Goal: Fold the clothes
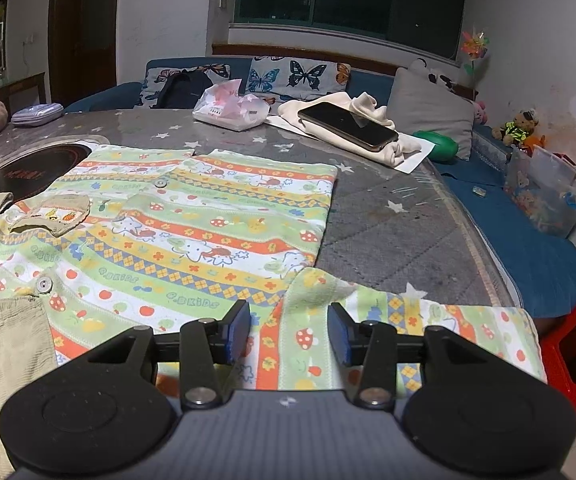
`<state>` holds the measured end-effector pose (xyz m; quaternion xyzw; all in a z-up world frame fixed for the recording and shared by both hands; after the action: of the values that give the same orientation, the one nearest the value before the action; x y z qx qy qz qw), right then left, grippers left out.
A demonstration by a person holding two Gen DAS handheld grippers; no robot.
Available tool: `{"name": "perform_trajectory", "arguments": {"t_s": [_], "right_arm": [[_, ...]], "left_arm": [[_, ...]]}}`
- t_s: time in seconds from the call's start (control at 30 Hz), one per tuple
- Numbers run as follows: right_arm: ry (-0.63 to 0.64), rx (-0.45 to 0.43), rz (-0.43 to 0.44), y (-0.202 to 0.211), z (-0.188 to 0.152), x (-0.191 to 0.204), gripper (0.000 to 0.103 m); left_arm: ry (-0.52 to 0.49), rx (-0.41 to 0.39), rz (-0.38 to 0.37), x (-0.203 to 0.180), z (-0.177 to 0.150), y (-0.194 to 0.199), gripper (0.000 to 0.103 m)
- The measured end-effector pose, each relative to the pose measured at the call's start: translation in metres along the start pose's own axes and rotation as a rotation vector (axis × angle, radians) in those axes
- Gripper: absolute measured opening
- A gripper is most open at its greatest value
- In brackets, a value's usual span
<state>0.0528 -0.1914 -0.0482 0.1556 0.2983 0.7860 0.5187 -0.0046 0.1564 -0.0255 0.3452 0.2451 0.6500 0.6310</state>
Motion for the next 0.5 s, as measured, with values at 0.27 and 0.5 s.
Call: {"name": "perform_trajectory", "arguments": {"t_s": [0.27,0.5], "right_arm": [[-0.005,-0.003,0.001,0.0,-0.001,0.0,0.044],[-0.01,-0.007,0.002,0.0,-0.001,0.0,0.044]], "left_arm": [[0.067,-0.038,0.118,0.023,0.002,0.018,0.005],[0.025,-0.019,0.394,0.049,-0.008,0.025,0.004]]}}
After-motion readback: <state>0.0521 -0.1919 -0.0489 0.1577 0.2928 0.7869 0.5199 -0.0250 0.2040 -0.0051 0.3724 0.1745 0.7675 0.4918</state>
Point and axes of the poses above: each gripper's, at about its wrist camera, not at the fingertips, and y roughly against the way its jaws point, x to its left, z to its top, the point moved 1 cm from there along -y, roughly the way its jaws point, and after that the axes turned 2 degrees about z, right-handed, at the moved point
